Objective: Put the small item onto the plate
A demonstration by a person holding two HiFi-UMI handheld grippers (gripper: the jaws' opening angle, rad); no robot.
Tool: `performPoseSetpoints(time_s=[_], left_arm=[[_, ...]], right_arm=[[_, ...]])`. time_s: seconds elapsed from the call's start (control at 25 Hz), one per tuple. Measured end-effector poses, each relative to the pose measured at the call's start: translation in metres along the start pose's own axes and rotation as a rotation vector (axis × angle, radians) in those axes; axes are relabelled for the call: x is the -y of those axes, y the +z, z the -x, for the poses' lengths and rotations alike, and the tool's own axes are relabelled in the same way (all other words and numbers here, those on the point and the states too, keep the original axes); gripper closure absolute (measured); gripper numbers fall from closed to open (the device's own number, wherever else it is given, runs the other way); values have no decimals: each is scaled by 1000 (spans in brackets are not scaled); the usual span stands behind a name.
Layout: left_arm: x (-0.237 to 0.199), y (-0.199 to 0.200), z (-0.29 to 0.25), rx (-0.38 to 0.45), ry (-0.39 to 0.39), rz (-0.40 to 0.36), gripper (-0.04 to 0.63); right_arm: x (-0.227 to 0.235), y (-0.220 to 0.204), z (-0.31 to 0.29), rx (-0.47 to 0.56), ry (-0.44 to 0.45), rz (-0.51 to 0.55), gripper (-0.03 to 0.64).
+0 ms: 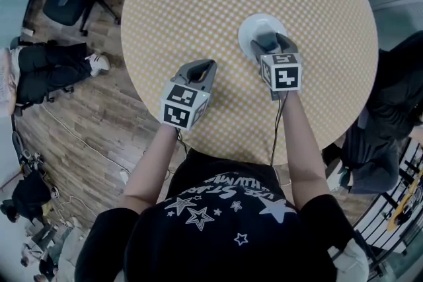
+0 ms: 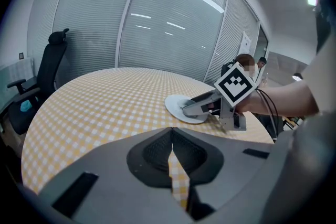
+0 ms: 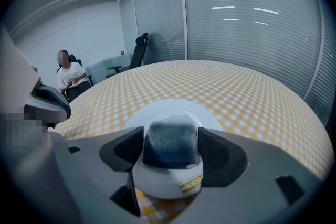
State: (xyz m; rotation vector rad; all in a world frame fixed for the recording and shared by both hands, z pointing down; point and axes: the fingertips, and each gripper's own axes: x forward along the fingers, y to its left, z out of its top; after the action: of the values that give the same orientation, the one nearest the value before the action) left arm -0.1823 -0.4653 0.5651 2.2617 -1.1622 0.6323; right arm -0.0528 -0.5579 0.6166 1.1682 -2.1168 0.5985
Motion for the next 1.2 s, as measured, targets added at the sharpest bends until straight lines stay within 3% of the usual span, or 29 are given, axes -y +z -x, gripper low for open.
performPoseSetpoints(time_s=[0.36, 0.8, 1.04, 1.12, 1.2], left_arm=[[4, 2, 24, 38, 15, -13, 586], [12, -5, 84, 114, -6, -10, 586], [26, -16, 104, 136, -58, -70, 586], [34, -23, 106, 131, -88, -67, 586], [45, -28, 107, 128, -114, -71, 586]], right_arm=[[-4, -2, 23, 6, -29, -17, 307], [-34, 18, 94, 171, -83, -75, 308], [-72, 2, 140, 230, -51, -133, 311], [-82, -8, 155, 231, -52, -148, 338], [-90, -18, 168, 229, -58, -145, 422]])
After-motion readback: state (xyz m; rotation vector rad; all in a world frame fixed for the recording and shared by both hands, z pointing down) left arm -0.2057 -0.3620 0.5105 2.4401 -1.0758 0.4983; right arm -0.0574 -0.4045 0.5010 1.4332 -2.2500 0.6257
